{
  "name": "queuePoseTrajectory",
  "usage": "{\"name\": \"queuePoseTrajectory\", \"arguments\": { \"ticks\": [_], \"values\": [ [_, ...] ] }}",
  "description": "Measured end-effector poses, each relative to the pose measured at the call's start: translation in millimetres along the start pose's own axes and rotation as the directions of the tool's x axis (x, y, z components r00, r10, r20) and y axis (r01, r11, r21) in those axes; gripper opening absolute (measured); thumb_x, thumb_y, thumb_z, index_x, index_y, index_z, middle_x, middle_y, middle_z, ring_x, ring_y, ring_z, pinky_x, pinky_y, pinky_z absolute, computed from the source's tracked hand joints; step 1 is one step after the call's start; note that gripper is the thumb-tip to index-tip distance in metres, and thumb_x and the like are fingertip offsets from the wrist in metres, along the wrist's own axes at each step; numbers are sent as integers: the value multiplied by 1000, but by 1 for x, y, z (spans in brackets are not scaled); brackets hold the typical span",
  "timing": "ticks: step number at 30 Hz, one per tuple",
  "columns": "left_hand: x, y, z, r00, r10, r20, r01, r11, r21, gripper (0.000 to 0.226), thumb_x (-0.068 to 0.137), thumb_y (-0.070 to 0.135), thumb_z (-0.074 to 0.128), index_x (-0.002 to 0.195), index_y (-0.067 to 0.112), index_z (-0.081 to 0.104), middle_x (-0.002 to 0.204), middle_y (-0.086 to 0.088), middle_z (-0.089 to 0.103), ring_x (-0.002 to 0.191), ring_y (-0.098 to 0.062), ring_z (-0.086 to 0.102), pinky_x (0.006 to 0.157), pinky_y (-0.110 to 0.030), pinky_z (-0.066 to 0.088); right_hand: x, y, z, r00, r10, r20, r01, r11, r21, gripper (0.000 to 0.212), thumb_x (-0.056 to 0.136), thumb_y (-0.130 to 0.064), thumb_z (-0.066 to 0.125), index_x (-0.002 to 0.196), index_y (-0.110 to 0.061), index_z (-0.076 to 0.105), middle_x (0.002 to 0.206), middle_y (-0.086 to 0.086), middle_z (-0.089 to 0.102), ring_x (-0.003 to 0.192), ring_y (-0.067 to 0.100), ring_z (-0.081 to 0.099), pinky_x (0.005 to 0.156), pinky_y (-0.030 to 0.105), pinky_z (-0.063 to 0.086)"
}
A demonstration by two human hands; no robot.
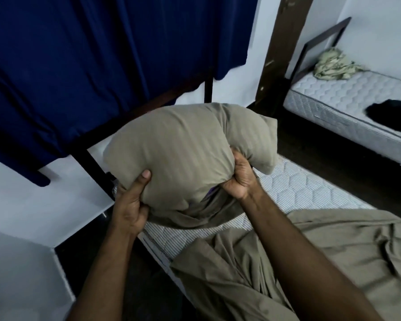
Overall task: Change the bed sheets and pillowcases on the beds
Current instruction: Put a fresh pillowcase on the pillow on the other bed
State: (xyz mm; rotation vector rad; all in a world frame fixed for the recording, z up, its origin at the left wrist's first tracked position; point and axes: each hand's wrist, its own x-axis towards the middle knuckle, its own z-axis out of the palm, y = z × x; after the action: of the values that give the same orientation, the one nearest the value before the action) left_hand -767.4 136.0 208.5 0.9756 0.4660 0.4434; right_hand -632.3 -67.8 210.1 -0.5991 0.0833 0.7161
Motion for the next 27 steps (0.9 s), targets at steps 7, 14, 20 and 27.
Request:
{"name": "queuePoseTrajectory", "arguments": {
  "ticks": [7,14,20,27],
  "values": [
    [85,-29,46,999,12,45,-14,999,30,77,81,30,80,149,17,46,142,-3,60,129,-20,59,99,-40,54,97,-73,-23,1000,-3,-3,3,992,-126,33,100,-31,52,122,-10,64,115,9,70,112,20,64,102,36,50],
    [156,-219,57,829,-534,-167,559,788,257,26,99,20,61,125,19,55,110,-7,67,83,-17,65,62,-29,51,130,-84,-169,839,-201,-506,-149,809,-569,31,92,-7,67,121,-7,57,81,-3,70,59,1,62,50,17,47],
    [153,-307,91,730,-622,-282,678,608,414,11,105,26,52,112,19,50,85,1,57,66,-11,55,47,-19,44,95,-57,-252,808,-97,-582,-297,786,-543,41,93,-12,70,129,-13,50,95,3,61,75,10,58,68,28,45],
    [155,-317,115,841,-493,-224,527,652,545,18,94,26,66,87,21,50,71,1,49,59,-11,42,51,-21,37,81,-61,-257,783,-195,-590,-233,788,-569,41,96,-17,65,135,-6,54,103,3,64,81,12,60,69,29,47]
  ]
}}
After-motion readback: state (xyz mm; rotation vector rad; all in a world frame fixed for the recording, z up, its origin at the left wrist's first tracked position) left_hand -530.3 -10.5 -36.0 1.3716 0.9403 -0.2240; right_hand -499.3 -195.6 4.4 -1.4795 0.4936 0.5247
